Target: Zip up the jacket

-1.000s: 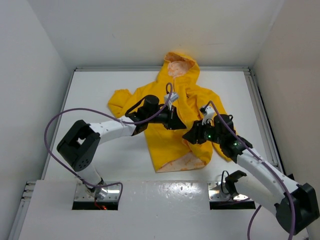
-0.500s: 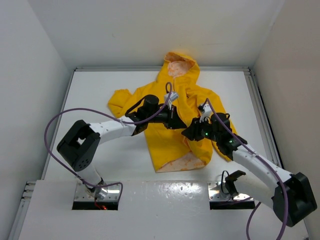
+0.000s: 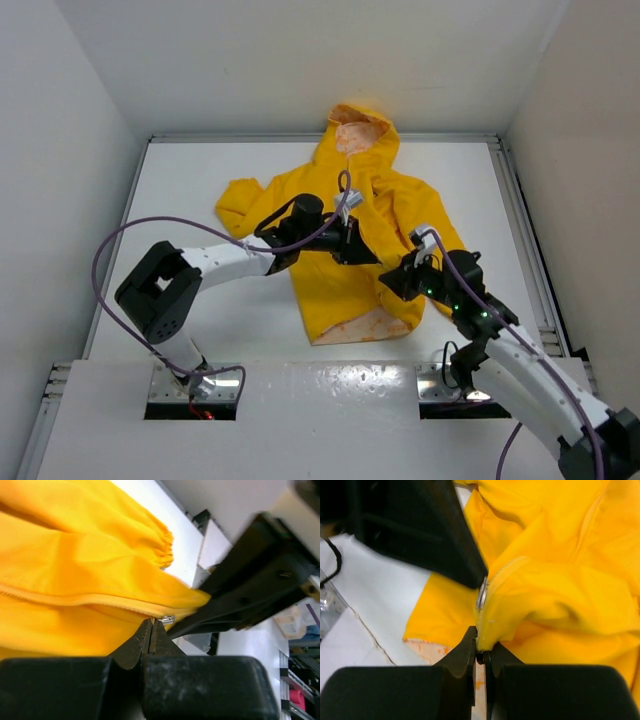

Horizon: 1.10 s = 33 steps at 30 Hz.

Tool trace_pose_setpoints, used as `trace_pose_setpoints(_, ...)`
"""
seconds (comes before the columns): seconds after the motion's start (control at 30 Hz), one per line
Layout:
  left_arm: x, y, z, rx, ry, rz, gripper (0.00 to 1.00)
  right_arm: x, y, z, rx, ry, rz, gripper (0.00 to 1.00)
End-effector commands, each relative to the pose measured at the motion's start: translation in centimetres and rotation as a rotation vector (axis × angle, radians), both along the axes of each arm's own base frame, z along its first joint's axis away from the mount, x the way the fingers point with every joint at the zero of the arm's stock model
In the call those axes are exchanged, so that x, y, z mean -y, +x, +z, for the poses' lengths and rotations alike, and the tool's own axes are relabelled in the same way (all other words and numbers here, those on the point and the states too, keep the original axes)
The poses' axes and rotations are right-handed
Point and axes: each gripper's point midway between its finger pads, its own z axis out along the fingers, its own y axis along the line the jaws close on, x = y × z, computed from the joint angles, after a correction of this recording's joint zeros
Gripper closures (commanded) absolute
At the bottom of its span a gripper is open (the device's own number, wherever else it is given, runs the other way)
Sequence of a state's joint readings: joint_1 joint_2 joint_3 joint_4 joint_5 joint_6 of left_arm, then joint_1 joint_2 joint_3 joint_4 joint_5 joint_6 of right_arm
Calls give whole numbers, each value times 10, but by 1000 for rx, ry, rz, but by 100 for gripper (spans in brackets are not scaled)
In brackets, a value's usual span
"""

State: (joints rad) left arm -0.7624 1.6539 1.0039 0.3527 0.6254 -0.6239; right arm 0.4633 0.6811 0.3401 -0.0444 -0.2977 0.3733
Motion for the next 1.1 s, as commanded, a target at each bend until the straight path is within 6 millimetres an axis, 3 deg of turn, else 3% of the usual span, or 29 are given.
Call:
trace_pose_setpoints(0.0, -20, 36, -19, 42, 79, 131, 100, 11, -17, -5, 45, -62, 43, 100)
trace_pose_setpoints(0.03, -21, 35, -28, 23, 99, 130, 100, 15, -25, -14, 9, -83, 50, 100)
trace_pose_setpoints(0.2, -26, 58, -28, 74, 112, 164, 100, 24, -37, -18, 14, -109, 47, 100)
trace_pose_setpoints(0.3, -34, 83, -32, 132, 161, 218, 100, 27, -41, -20, 18, -118, 49, 100)
trace_pose_setpoints(0.4, -49, 122, -33, 220, 224, 304, 100, 32, -46, -22, 23, -143, 50, 100)
trace_pose_setpoints(0.47, -63, 155, -22, 291, 248, 359, 100, 35, -50, -22, 32, -154, 58, 100)
trace_pose_setpoints(0.53, -76, 179, -31, 308, 309, 414, 100, 37, -55, -22, 33, -163, 68, 100)
trace_pose_setpoints(0.57, -82, 199, -18, 369, 309, 430, 100, 38, -56, -21, 40, -169, 71, 100)
trace_pose_setpoints(0.63, -94, 221, -30, 397, 368, 470, 100, 40, -60, -21, 34, -175, 75, 100)
trace_pose_setpoints(0.67, -96, 234, -22, 439, 373, 483, 100, 41, -60, -19, 46, -180, 81, 100)
trace_pose_setpoints(0.7, -106, 249, -35, 473, 432, 502, 100, 42, -61, -17, 49, -184, 78, 100)
trace_pose_setpoints(0.73, -106, 254, -26, 507, 433, 509, 100, 43, -62, -19, 47, -190, 81, 100)
trace_pose_setpoints(0.93, -146, 331, -33, 672, 574, 658, 100, 49, -69, -17, 45, -216, 86, 100)
trace_pose_setpoints(0.97, -148, 345, -21, 705, 568, 684, 100, 49, -70, -13, 54, -213, 87, 100)
trace_pose_setpoints(1.0, -153, 357, -35, 713, 597, 694, 100, 50, -69, -13, 63, -220, 87, 100)
trace_pose_setpoints(1.07, -164, 376, -37, 731, 626, 738, 100, 53, -72, -12, 54, -228, 84, 100)
